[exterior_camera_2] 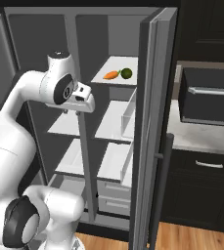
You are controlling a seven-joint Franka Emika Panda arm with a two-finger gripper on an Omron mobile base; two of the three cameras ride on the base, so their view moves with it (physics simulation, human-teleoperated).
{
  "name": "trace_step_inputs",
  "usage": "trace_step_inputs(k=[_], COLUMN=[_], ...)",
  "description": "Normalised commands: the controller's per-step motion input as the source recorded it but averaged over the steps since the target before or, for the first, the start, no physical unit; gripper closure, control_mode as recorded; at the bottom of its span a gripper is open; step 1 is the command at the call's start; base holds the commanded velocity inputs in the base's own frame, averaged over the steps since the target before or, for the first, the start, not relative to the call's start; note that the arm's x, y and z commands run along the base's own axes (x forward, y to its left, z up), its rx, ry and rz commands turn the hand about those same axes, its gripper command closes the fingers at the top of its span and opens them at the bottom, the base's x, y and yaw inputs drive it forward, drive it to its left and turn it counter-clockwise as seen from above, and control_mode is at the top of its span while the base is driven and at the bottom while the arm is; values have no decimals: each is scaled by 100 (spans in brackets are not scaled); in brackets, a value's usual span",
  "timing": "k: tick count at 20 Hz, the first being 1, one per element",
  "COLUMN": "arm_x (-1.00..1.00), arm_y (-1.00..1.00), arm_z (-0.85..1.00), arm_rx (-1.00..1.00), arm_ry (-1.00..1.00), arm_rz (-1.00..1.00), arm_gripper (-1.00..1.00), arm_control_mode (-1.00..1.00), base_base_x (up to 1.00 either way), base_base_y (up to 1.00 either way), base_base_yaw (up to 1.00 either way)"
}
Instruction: Take the lime and carrot from the fridge shelf and place them in the freezer drawer to begin freezing them.
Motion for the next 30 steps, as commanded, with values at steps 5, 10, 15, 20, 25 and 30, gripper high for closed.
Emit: trace_step_inputs(k=[5,10,15,20,25,30], arm_x=[-17,-32,-13,0,2,8], arm_y=[0,-6,-55,-77,-50,-52], arm_z=[-4,-12,-8,0,0,0], arm_rx=[0,0,0,2,0,0], arm_ry=[-8,-11,-1,0,0,0], arm_rz=[4,3,0,0,0,0], arm_gripper=[-100,-100,-100,-100,-100,-100], arm_control_mode=[-100,-100,-100,-100,-100,-100], base_base_x=[0,0,0,0,0,0], base_base_y=[0,0,0,0,0,0], base_base_yaw=[0,0,0,0,0,0])
